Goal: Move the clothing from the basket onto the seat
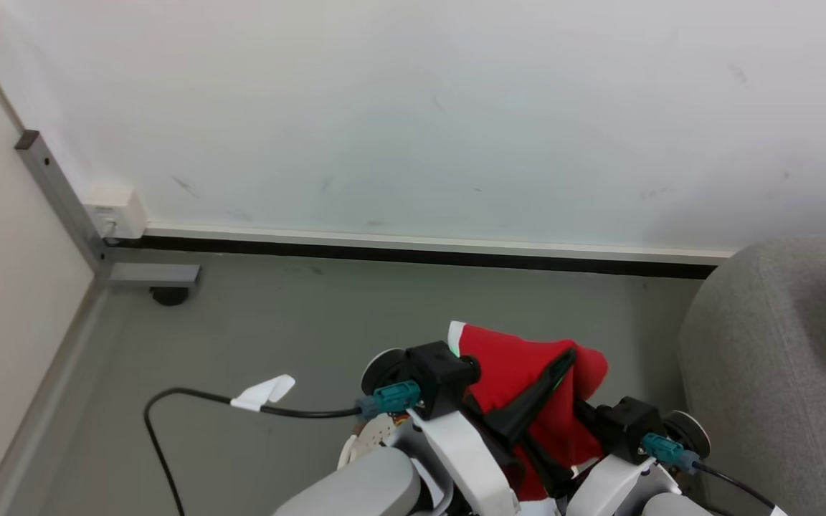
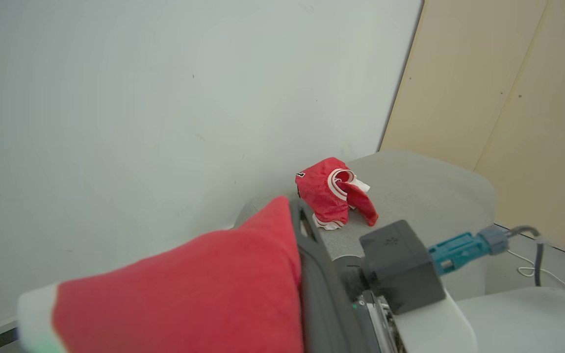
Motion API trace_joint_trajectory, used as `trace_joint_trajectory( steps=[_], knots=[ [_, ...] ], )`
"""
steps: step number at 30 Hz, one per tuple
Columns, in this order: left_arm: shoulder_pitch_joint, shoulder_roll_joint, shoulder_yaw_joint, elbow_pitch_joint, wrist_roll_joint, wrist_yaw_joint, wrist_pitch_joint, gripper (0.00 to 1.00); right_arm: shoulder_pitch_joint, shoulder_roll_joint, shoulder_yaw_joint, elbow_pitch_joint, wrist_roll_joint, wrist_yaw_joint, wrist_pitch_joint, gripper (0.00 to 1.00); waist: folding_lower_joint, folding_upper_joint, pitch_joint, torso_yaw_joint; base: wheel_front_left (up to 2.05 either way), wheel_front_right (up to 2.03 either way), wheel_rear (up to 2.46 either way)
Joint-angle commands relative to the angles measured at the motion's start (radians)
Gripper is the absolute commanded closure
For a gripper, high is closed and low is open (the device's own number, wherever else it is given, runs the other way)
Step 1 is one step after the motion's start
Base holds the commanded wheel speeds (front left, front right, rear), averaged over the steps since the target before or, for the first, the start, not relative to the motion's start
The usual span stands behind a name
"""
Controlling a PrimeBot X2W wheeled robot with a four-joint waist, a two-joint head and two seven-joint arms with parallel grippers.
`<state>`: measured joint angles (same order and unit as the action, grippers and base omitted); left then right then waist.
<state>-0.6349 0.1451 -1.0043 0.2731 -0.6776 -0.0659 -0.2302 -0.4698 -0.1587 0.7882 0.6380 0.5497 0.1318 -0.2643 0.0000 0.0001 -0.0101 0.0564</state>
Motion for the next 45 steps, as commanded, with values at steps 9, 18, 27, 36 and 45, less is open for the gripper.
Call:
trace_joint_trajectory(
  steps=[9,18,27,36,45],
  knots=[
    [0.006,0.009,-0.001,-0.006,0.005,0.002,-0.002,1.0,-0.024,0.019,0.02,0.055,0.052,-0.002,0.0,1.0,0.0,-0.0001,-0.008,0.033,0.0,0.0,0.0],
    [0.008,0.022,0.01,0.002,-0.002,0.014,-0.009,1.0,-0.02,0.019,0.026,0.034,0.065,-0.002,0.0,1.0,0.0,-0.0001,-0.001,0.009,0.0,0.0,0.0],
    [0.005,0.026,0.015,0.014,-0.009,0.019,-0.012,1.0,-0.009,0.013,0.007,0.014,0.07,-0.002,0.0,1.0,0.0,-0.0001,0.001,-0.013,0.0,0.0,0.0],
    [0.02,0.036,0.014,0.031,-0.015,0.03,-0.014,0.0,0.011,-0.004,-0.085,-0.047,0.074,-0.002,0.0,1.0,0.0,-0.0001,0.008,-0.051,0.0,0.0,0.0],
    [0.04,0.049,0.005,0.046,-0.015,0.034,-0.016,0.0,0.049,-0.029,-0.246,-0.152,0.024,-0.002,0.0,1.0,0.0,-0.0001,0.018,-0.134,0.0,0.0,0.0]
  ],
)
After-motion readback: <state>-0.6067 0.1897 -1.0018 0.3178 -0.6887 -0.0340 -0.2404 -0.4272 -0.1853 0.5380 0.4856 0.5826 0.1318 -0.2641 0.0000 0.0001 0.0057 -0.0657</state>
